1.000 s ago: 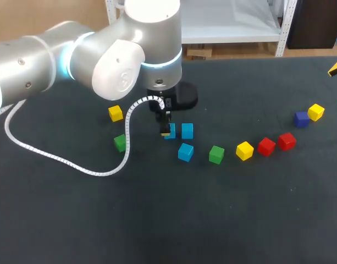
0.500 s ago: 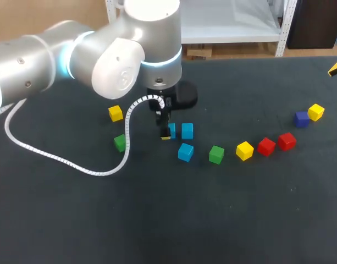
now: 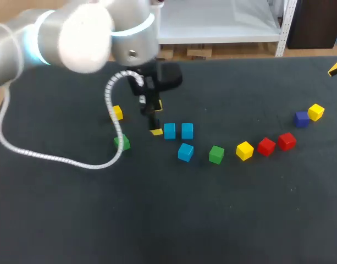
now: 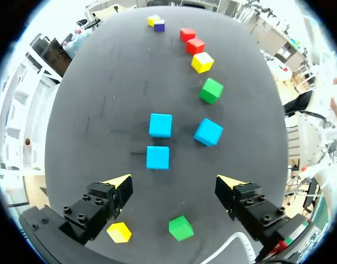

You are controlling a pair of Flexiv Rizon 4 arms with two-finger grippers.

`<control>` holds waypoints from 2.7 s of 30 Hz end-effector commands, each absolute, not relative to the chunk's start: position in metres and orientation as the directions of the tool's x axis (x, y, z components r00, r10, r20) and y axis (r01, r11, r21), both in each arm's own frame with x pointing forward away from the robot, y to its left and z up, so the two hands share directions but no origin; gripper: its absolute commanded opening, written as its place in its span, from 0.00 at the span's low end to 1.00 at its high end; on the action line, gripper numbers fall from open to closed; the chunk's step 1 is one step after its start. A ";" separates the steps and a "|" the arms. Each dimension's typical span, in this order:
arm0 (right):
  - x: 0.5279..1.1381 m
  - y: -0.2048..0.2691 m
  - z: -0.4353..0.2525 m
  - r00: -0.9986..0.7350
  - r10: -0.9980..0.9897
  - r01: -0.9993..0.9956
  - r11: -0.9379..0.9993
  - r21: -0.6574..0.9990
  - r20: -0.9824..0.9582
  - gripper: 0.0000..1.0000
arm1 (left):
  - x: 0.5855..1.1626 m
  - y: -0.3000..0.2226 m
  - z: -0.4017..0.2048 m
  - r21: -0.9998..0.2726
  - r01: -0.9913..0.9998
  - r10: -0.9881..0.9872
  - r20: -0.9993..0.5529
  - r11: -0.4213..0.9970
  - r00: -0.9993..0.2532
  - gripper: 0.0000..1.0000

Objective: Place the blue cubes, place green cubes on the blue cubes, place the yellow cubes on the green cubes, then place the red cubes on the yellow cubes, and place purple cube on the red cubes.

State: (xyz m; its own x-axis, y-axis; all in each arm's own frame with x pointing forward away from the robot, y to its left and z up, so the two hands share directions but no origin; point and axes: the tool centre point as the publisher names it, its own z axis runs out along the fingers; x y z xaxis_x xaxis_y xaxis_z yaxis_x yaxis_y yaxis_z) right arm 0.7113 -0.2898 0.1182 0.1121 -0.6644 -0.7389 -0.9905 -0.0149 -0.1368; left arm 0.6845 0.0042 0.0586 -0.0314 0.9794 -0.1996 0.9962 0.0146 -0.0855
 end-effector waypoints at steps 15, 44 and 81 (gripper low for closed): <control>0.709 -0.289 0.118 0.113 -0.665 -0.990 -0.012 -0.140 -0.738 1.00 | 0.650 0.073 0.097 -0.162 0.986 0.889 -0.444 0.047 -0.115 1.00; 0.709 -0.289 0.118 0.113 -0.665 -0.990 -0.012 -0.140 -0.738 1.00 | 0.644 0.102 0.132 -0.162 0.981 0.847 -0.502 0.106 -0.174 1.00; 0.652 -0.059 0.112 0.075 -0.621 -0.987 0.064 -0.146 -0.780 1.00 | 0.644 0.102 0.132 -0.162 0.981 0.847 -0.502 0.106 -0.174 1.00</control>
State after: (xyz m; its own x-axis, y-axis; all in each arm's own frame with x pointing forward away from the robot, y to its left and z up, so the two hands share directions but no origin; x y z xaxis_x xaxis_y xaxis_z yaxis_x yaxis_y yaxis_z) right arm 0.6563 -0.0761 0.1186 0.0801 -0.5904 -0.8032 -0.9925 0.0271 -0.1189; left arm 0.6433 0.1020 0.1324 -0.1751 0.8472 -0.5015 0.9809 0.1066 -0.1624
